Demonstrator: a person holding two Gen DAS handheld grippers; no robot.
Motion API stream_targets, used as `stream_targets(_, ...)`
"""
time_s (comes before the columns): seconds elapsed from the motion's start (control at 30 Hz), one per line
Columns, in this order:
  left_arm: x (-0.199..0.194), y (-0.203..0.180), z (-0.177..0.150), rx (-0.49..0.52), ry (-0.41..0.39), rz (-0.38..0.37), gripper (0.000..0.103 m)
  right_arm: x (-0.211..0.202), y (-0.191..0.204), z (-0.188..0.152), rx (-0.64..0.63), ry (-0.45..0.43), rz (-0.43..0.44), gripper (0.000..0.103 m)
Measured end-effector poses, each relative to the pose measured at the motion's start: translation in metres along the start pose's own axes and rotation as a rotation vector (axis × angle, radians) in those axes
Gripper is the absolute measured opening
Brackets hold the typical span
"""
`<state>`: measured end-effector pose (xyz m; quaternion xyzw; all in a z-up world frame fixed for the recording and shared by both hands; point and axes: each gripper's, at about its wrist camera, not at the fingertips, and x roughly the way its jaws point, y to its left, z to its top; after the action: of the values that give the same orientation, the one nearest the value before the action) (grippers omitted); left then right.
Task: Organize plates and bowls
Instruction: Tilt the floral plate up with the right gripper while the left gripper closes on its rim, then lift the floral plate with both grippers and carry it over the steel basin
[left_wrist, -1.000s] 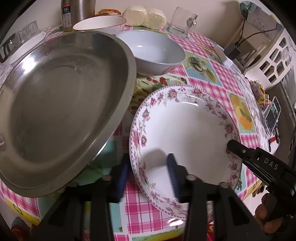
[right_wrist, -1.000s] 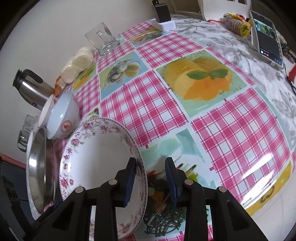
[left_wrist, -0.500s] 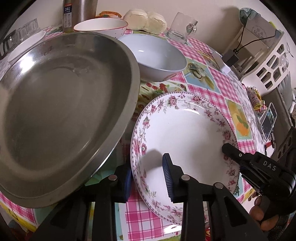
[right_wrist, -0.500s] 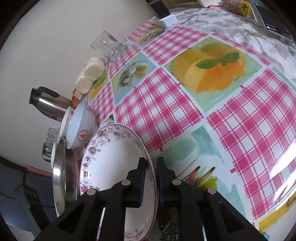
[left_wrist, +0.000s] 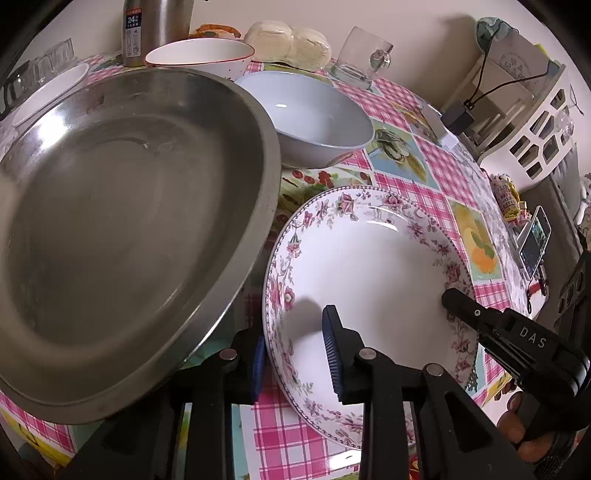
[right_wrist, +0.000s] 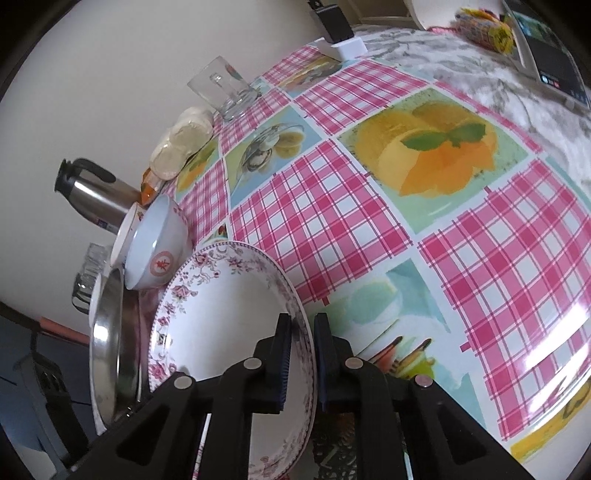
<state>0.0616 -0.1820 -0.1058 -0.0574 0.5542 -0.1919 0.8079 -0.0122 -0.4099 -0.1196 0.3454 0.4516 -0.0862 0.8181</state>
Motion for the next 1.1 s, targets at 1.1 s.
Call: stream_targets(1.1, -0.028, -0.022, 0.012, 0.114, -0.056, -0.144, 0.029, -0.043, -0.005, 0.001, 0.015, -0.134, 0.0, 0.014)
